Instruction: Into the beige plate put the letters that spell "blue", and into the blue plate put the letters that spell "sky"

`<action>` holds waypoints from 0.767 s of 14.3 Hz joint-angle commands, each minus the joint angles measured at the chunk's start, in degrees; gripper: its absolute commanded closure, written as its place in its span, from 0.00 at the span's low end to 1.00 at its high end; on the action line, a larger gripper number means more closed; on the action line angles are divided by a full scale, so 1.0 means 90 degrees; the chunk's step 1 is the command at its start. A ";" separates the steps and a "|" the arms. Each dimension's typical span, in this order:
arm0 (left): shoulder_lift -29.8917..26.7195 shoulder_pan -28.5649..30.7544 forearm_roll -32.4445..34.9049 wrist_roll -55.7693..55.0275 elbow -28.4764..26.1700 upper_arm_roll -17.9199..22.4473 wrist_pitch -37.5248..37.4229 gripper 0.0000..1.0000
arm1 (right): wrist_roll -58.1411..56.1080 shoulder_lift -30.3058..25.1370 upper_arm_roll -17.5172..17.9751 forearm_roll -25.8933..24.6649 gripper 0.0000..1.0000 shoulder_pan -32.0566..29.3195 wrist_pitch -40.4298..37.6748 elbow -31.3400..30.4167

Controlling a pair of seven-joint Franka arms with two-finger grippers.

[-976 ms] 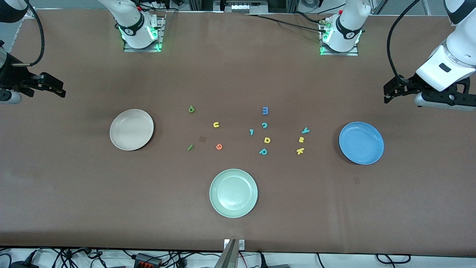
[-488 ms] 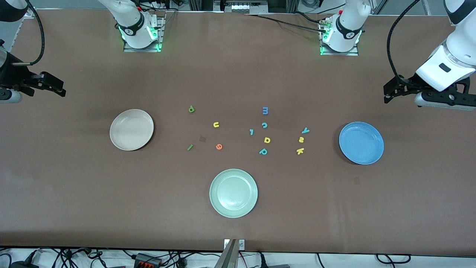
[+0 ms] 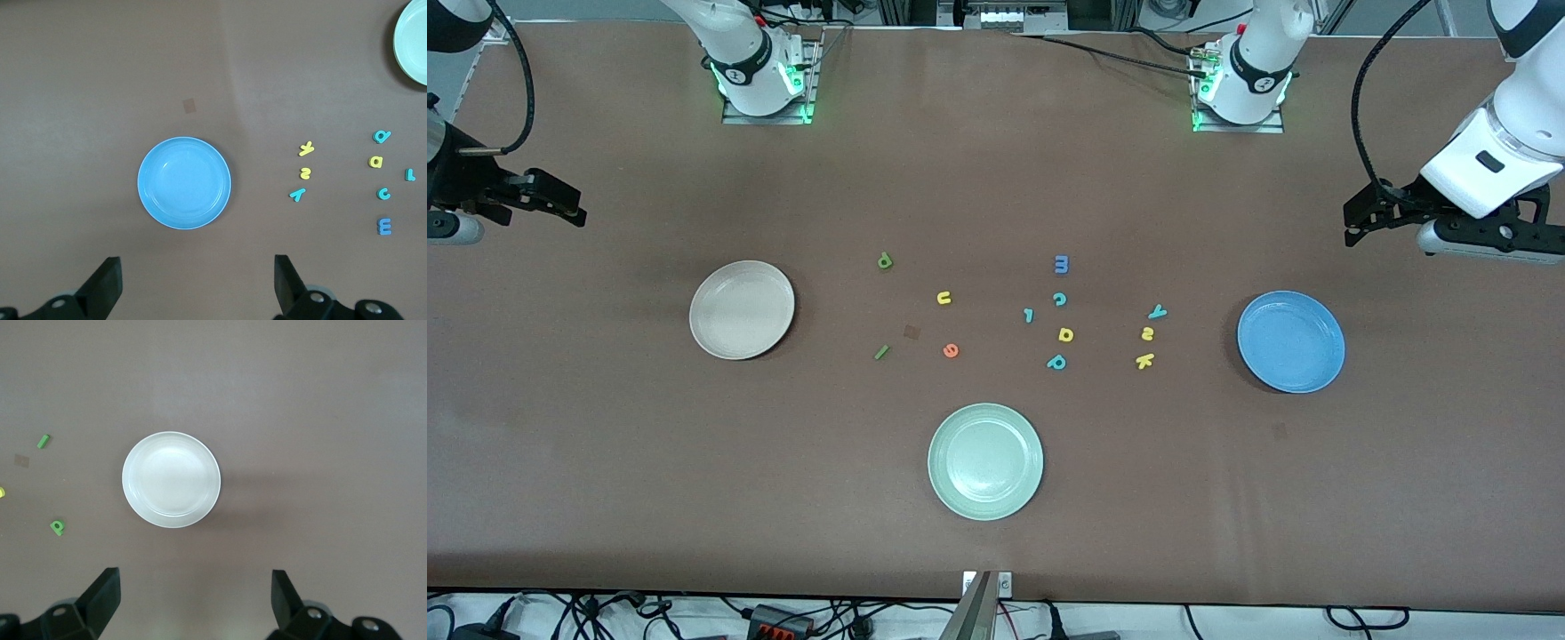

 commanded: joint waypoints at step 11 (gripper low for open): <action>0.0327 -0.0033 -0.0122 0.0033 0.0227 -0.0031 -0.0176 0.00 | 0.0033 0.0645 0.0080 0.0131 0.00 0.0423 -0.0054 -0.0022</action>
